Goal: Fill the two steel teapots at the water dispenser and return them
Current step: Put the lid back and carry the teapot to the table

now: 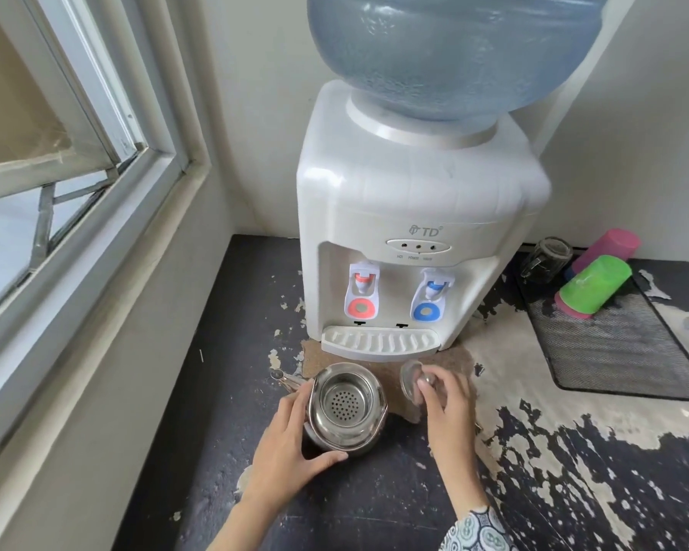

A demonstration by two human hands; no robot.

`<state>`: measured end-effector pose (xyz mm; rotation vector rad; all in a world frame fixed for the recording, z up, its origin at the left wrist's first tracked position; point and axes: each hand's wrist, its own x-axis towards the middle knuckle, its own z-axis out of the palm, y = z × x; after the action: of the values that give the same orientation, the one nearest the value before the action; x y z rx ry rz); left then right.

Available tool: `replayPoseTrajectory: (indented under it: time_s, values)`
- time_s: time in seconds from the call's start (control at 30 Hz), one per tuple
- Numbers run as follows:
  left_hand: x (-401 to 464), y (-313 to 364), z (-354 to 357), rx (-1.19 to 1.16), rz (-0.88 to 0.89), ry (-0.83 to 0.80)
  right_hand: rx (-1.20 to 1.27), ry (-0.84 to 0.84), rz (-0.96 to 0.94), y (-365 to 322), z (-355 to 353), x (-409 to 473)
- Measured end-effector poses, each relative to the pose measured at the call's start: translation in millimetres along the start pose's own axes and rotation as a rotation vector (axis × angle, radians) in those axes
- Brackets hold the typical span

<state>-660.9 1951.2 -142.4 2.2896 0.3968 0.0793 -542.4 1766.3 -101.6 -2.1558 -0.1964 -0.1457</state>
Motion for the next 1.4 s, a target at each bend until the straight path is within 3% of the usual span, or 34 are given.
replayPoseTrajectory:
  time_s: [0.13, 0.27, 0.5, 0.73, 1.0, 1.13, 1.4]
  values:
    - [-0.8, -1.3, 0.9, -0.016, 0.023, 0.003, 0.071, -0.089, -0.168, -35.8, 14.5, 4.0]
    - [-0.7, -3.1, 2.3, -0.029, 0.03, 0.003, -0.098, -0.299, -0.298, -41.7, 39.0, -9.9]
    - [0.8, -6.2, 3.9, -0.038, 0.047, 0.013, -0.334, -0.28, -0.476, -27.9, 57.4, -29.1]
    - [0.5, -5.6, 4.7, -0.05, 0.038, 0.019, -0.411, -0.344, -0.454, -23.4, 57.6, -25.4]
    - [0.2, -4.1, 4.5, -0.055, 0.032, 0.006, -0.45, -0.482, -0.298, -22.8, 55.4, -27.0]
    - [1.3, -3.4, 2.1, -0.005, 0.014, 0.006, -0.369, -0.548, -0.274, -27.3, 52.0, -21.5]
    - [12.0, 6.9, -14.4, 0.335, -0.035, 0.017, -0.054, -0.704, -0.308, -12.7, 29.9, -12.3]
